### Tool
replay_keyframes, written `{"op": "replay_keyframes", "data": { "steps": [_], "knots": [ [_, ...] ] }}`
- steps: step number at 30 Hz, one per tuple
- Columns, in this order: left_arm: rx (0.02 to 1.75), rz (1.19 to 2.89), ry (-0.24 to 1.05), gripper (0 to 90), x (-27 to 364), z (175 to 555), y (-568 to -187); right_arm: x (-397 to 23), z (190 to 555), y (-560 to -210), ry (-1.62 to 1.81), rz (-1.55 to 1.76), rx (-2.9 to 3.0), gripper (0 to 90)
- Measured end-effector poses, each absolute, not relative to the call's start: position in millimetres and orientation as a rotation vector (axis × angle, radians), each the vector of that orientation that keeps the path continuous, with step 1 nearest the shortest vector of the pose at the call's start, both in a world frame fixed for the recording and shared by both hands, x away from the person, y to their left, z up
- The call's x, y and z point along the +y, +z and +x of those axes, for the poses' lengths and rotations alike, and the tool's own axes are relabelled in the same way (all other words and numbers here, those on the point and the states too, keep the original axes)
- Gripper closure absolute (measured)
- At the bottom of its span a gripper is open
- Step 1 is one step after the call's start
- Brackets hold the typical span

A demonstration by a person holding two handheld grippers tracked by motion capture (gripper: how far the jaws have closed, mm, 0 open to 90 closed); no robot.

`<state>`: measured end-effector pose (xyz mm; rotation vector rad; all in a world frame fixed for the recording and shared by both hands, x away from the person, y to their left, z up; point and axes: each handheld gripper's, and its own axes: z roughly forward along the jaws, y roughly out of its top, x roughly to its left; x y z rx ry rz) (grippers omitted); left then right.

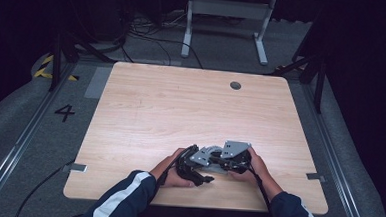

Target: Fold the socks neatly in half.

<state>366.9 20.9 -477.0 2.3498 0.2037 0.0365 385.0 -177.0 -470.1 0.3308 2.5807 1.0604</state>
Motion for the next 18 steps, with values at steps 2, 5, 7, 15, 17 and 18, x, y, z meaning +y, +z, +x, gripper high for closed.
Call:
{"op": "replay_keyframes", "data": {
  "steps": [2,5,7,15,17,18],
  "knots": [
    [0.213,2.344,0.033,42.4,21,367,-477,-178,387,-470,1.037,0.346,2.552,78.8],
    [0.21,2.34,0.036,42.6,21,367,-478,-179,392,-470,1.014,0.386,2.51,79.0],
    [0.213,2.343,0.037,42.6,21,367,-478,-180,393,-471,1.005,0.394,2.502,79.0],
    [0.209,2.334,0.056,42.6,21,366,-479,-189,399,-468,0.964,0.5,2.446,70.7],
    [0.206,2.333,0.054,42.7,21,367,-479,-190,397,-463,0.955,0.496,2.435,69.1],
    [0.22,2.324,0.049,43.1,21,367,-479,-191,396,-460,0.958,0.507,2.424,68.0]
  ]
}}
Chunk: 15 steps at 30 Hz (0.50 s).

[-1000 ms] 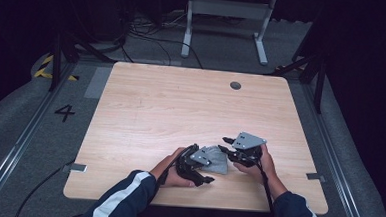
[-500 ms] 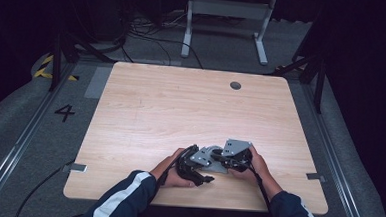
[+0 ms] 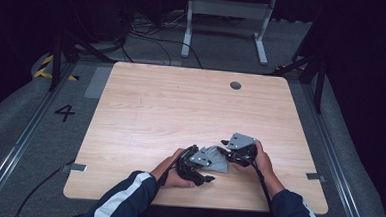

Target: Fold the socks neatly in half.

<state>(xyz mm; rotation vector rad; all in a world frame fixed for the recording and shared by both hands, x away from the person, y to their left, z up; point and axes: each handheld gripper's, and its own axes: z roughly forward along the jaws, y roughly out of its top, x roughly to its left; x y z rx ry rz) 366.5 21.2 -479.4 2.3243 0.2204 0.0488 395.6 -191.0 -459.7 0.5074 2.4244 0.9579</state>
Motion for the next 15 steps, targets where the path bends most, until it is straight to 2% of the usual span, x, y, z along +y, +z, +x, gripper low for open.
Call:
{"op": "replay_keyframes", "data": {
  "steps": [3,9,15],
  "knots": [
    [0.22,2.325,0.052,43.5,21,366,-479,-198,391,-451,1.032,0.487,2.435,67.5],
    [0.22,2.324,0.054,43.5,21,366,-480,-195,379,-450,1.049,0.348,2.56,75.9],
    [0.226,2.32,0.051,43.5,22,366,-480,-200,387,-461,1.016,0.399,2.582,74.4]
  ]
}}
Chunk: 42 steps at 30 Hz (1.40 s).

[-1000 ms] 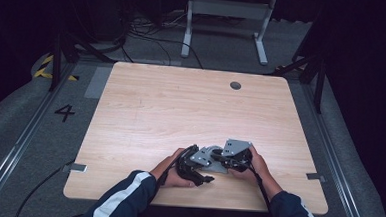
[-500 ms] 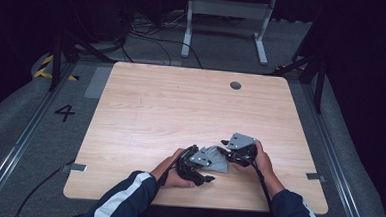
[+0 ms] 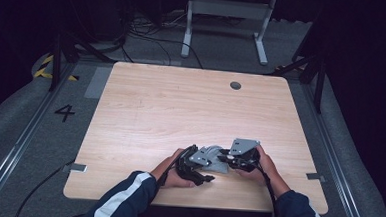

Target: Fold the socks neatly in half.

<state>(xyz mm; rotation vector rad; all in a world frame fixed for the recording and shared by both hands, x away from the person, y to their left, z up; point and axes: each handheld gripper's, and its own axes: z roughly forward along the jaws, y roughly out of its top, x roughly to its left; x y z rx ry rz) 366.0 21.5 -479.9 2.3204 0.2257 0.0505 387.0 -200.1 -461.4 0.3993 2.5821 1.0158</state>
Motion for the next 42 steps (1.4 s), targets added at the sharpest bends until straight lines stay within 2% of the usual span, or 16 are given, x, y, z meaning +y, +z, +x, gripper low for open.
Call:
{"op": "replay_keyframes", "data": {
  "steps": [6,10,15,26,42],
  "knots": [
    [0.212,2.332,0.067,42.9,21,366,-478,-206,388,-459,1.025,0.454,2.541,66.8],
    [0.219,2.357,0.058,38.6,20,365,-472,-208,384,-454,1.026,0.451,2.515,62.1],
    [0.226,2.353,0.105,35.9,27,366,-461,-213,378,-445,1.036,0.445,2.502,57.4],
    [0.275,2.41,0.231,36.1,50,368,-446,-226,368,-437,1.015,0.448,2.508,49.9],
    [0.351,2.489,0.304,35.0,78,370,-451,-269,353,-440,0.963,0.553,2.471,46.5]
  ]
}}
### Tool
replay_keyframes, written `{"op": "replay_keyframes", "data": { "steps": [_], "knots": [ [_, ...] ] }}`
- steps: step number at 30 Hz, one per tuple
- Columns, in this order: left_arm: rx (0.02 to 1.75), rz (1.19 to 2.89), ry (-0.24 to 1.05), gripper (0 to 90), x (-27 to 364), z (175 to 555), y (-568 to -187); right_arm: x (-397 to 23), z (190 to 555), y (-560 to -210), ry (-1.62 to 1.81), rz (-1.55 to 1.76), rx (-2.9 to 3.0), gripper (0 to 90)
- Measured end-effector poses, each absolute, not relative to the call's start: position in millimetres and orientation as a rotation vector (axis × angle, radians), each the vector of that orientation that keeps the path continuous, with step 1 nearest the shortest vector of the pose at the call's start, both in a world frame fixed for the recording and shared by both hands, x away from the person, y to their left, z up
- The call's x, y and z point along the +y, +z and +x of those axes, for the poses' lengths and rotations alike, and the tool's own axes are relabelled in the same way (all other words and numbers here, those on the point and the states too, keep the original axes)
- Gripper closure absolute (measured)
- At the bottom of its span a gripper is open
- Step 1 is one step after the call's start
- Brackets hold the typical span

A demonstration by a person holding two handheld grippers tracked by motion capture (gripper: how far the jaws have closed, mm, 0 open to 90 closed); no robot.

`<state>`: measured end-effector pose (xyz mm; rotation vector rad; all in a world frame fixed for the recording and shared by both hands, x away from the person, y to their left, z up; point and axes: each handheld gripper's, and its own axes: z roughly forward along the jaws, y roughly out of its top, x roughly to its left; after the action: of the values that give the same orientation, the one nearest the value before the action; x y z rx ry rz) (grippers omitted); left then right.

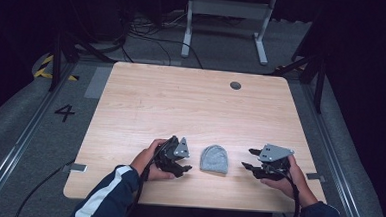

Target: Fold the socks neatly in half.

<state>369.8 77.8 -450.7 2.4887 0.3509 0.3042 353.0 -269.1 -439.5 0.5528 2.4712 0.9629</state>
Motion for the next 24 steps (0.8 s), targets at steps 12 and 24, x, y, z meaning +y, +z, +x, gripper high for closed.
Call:
{"op": "replay_keyframes", "data": {
  "steps": [12,24],
  "knots": [
    [0.421,2.472,0.36,35.1,103,365,-452,-307,343,-450,0.912,0.653,2.452,44.3],
    [0.53,2.457,0.372,33.5,140,359,-458,-339,338,-456,0.885,0.751,2.411,43.5]
  ]
}}
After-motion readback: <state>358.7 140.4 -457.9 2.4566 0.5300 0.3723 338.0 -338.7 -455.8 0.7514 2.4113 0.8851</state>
